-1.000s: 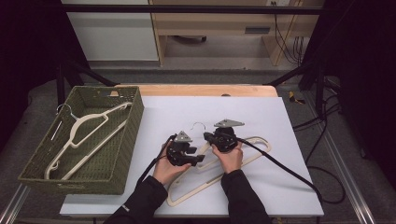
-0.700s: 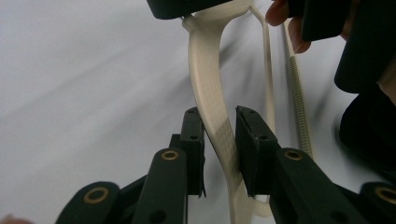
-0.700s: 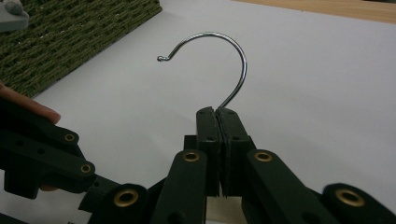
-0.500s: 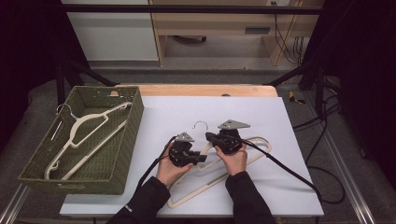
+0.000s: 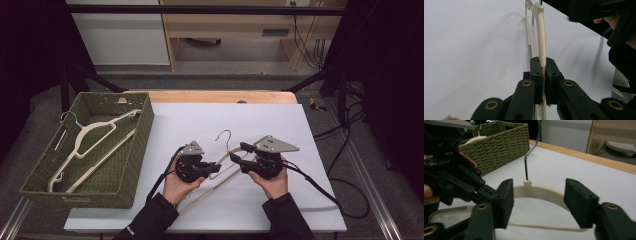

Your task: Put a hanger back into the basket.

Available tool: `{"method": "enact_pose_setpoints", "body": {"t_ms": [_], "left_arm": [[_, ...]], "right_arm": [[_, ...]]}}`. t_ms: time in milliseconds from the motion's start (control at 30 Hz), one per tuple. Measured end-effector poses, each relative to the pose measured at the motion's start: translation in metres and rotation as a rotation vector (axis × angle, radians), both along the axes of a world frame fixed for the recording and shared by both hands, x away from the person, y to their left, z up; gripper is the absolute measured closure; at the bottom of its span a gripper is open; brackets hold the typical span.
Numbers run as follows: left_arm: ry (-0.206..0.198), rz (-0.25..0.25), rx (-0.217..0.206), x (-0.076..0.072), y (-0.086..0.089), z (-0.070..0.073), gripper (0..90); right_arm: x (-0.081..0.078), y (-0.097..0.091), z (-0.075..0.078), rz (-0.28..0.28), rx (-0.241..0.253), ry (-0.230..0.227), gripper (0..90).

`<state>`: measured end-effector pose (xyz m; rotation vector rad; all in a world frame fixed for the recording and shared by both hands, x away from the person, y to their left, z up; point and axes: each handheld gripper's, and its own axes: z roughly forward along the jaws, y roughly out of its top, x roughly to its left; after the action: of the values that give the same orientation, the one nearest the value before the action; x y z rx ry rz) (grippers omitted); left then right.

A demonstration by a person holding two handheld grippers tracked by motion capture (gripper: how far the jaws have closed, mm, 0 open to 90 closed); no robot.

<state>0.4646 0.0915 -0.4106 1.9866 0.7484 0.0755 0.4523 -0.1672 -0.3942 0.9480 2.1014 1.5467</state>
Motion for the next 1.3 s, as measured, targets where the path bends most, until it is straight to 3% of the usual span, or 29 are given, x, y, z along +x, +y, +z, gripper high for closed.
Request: {"method": "enact_pose_setpoints", "body": {"t_ms": [200,400,567,833,1067,1300], "left_arm": [[-0.053,0.029,0.003,-0.003,0.017,0.019,86.4],[-0.118,0.055,-0.003,-0.009,0.042,0.048,86.4],[-0.157,0.072,-0.001,-0.014,0.063,0.074,86.4],[-0.193,0.091,0.015,-0.015,0.091,0.109,86.4],[-0.21,0.097,0.039,-0.011,0.11,0.125,86.4],[-0.239,0.113,0.053,-0.006,0.148,0.143,86.4]], "right_arm": [[-0.011,-0.02,0.003,-0.014,0.035,-0.029,22.5],[-0.018,-0.03,0.002,-0.02,0.023,-0.026,10.4],[-0.023,-0.039,-0.002,-0.044,-0.003,-0.023,7.6],[-0.027,-0.053,-0.005,-0.082,0.008,-0.012,6.7],[-0.027,-0.055,-0.008,-0.087,-0.001,-0.007,6.0],[-0.026,-0.054,-0.009,-0.089,-0.007,-0.004,6.1]]}}
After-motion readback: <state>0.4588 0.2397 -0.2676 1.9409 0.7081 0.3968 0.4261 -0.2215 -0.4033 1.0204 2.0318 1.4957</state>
